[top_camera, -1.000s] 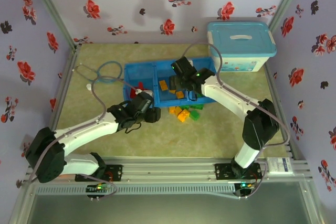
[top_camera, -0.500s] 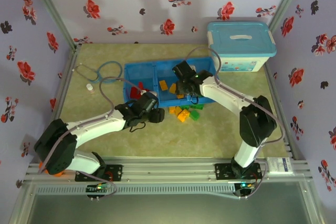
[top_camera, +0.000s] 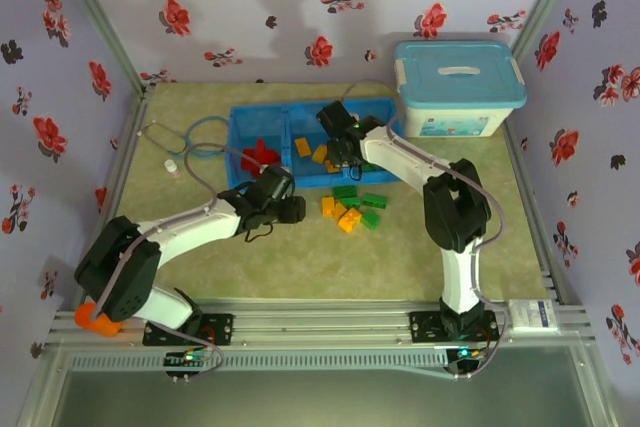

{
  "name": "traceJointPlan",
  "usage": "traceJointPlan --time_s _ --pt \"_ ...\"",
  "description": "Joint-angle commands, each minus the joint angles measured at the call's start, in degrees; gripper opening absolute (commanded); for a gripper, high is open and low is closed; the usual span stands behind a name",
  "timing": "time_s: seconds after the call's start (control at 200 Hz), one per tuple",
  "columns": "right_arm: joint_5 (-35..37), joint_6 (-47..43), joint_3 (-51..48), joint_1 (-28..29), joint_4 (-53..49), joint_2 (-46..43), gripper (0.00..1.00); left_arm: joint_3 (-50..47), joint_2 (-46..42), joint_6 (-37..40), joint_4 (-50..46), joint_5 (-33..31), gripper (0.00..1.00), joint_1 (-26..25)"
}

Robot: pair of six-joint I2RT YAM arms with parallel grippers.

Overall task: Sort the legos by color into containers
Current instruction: Move the container to the top-center of the table, then pick up the lego from the center of the table.

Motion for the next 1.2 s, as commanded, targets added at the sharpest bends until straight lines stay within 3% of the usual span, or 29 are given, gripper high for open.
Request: traceJointPlan --time_s 0.0,0.31,0.515,0.575,0.64,0.71,0.85,1.195 --pt "-0.2 -0.9 4.1 -1.6 -1.8 2.5 0.11 2.3 0.3 2.4 0.1 0.8 0.56 1.3" --pt "-3.1 -0.3 4.6 -2.3 -1.0 7.6 0.17 1.2 -0.5 2.5 0.0 1.1 0.56 2.0" --pt "-3.9 1.3 -2.9 -1.9 2.6 3.1 0.18 1.4 -1.1 2.8 0.2 1.8 0.59 0.2" --pt "-3.8 1.6 -4.1 -1.6 2.8 1.4 0.29 2.4 -0.4 2.9 0.3 1.8 0.63 -1.0" --pt "-3.6 1.8 -5.0 -1.3 2.7 -0.8 0.58 3.8 1.1 3.2 0.1 1.8 0.67 -2.4" --pt "-3.3 2.1 -5.8 -0.9 2.5 -3.7 0.74 5.4 3.1 2.9 -0.2 1.9 0.7 -3.6" --pt "-2.2 2.9 -8.1 -0.2 1.8 -10.3 0.79 8.9 7.3 2.1 0.1 1.8 0.71 -5.5" --pt "0.8 6.4 -24.1 -0.3 4.4 -28.4 0.8 18.1 19.4 -0.2 -2.4 1.8 0.67 -6.0"
